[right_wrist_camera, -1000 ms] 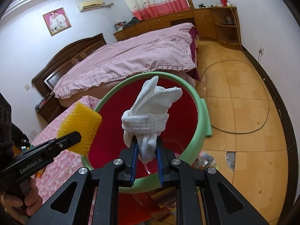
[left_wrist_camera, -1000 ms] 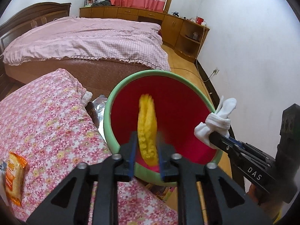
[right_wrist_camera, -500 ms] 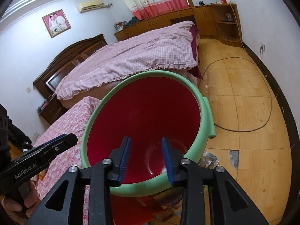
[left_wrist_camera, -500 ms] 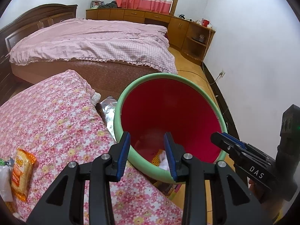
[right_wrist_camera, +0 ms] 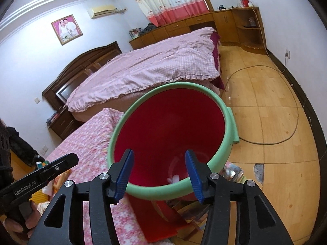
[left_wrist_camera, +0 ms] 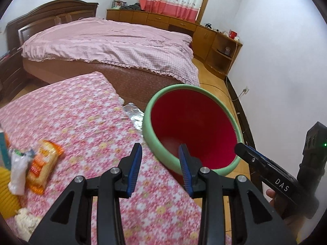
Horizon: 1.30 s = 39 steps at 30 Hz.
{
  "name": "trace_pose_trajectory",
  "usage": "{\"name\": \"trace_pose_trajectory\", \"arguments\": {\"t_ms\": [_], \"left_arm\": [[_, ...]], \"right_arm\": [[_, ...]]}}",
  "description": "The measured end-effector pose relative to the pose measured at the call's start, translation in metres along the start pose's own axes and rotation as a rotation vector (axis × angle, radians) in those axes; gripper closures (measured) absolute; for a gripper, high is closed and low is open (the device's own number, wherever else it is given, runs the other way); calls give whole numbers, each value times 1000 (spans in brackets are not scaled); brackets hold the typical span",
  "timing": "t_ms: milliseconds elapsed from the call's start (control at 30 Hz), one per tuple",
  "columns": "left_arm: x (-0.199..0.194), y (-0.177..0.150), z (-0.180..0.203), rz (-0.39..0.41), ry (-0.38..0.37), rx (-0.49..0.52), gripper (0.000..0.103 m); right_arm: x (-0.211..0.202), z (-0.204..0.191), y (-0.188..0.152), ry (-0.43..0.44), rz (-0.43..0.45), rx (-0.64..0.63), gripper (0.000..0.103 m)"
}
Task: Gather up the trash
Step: 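Open the left gripper to drop the foam into the bucket while the right drops the cloth, then grasp the crumpled white paper ball with the left gripper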
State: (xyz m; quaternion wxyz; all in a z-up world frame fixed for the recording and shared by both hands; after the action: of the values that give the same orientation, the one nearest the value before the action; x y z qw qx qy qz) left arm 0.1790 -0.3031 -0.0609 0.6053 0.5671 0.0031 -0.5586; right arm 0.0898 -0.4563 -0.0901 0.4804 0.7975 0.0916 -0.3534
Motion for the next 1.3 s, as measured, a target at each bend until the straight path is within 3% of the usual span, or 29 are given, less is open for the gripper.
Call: {"name": "trace_pose_trajectory", "arguments": {"t_ms": [300, 900, 1300], "left_arm": [[-49, -15, -24, 40, 59, -54, 61], [-131, -69, -98, 90, 221, -176, 59], [-149, -114, -154, 81, 317, -285, 59]], "right_arm": [[-24, -22, -15, 28, -5, -1, 33], [-56, -72, -53, 85, -21, -75, 31], [-56, -92, -77, 92, -58, -111, 30]]}}
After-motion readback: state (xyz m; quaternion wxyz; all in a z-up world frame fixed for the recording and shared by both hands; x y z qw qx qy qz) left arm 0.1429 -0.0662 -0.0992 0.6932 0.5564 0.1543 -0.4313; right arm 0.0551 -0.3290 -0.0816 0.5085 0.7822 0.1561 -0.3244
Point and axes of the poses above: each gripper's, at about its wrist camera, not at the fingertips, and x roughly the way its jaws point, z to its right, y to its top, the point moved 9 cm from there along x, roughly the way its jaws point, and after that the axes turned 9 degrees about -y, right-handed, at the moved point
